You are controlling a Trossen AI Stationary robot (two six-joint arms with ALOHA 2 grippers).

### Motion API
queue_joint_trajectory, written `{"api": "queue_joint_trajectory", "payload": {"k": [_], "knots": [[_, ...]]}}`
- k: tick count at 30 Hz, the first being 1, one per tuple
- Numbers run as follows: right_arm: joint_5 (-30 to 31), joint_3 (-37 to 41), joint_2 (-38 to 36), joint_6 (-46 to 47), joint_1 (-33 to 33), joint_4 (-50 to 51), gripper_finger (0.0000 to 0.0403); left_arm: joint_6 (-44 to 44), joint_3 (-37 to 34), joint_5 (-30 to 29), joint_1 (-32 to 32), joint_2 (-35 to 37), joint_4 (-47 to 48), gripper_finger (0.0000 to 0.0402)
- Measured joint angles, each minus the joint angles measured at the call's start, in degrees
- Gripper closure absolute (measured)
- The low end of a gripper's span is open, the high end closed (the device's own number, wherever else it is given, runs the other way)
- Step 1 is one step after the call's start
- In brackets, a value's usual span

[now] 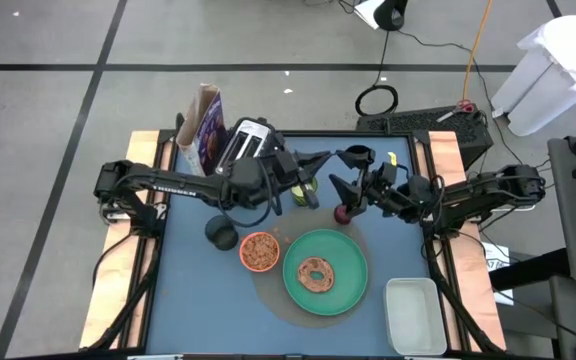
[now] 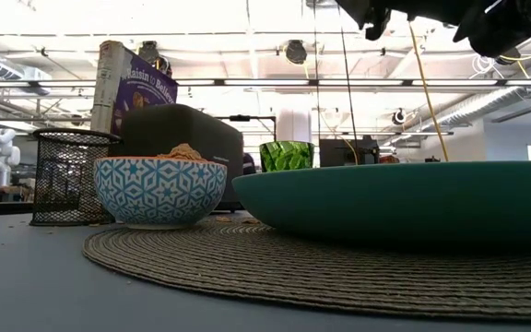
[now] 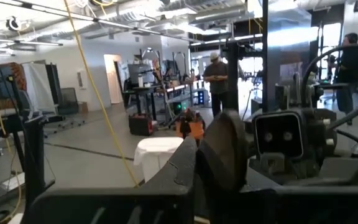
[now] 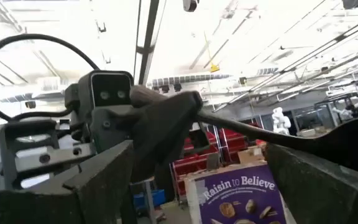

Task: Arrange a breakfast setting
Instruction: Put the spoon beside the orange bowl

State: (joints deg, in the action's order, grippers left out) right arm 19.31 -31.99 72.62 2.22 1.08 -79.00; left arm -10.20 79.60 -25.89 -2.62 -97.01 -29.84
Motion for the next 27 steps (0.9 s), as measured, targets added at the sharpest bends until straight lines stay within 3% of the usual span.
{"api": "queue_joint_trajectory", "payload": {"k": [19,27], "knots": [[-0.04,0.11,0.13,0.17,0.02,-1.42,0.0046,-0.24,0.21,-0.22,-1.65,0.20,5.23,0.0389],[0.12,0.11,0.13,5.86,0.02,-1.39,0.0046,-2.14,0.19,-2.55,-2.95,0.12,5.51,0.0389]]}}
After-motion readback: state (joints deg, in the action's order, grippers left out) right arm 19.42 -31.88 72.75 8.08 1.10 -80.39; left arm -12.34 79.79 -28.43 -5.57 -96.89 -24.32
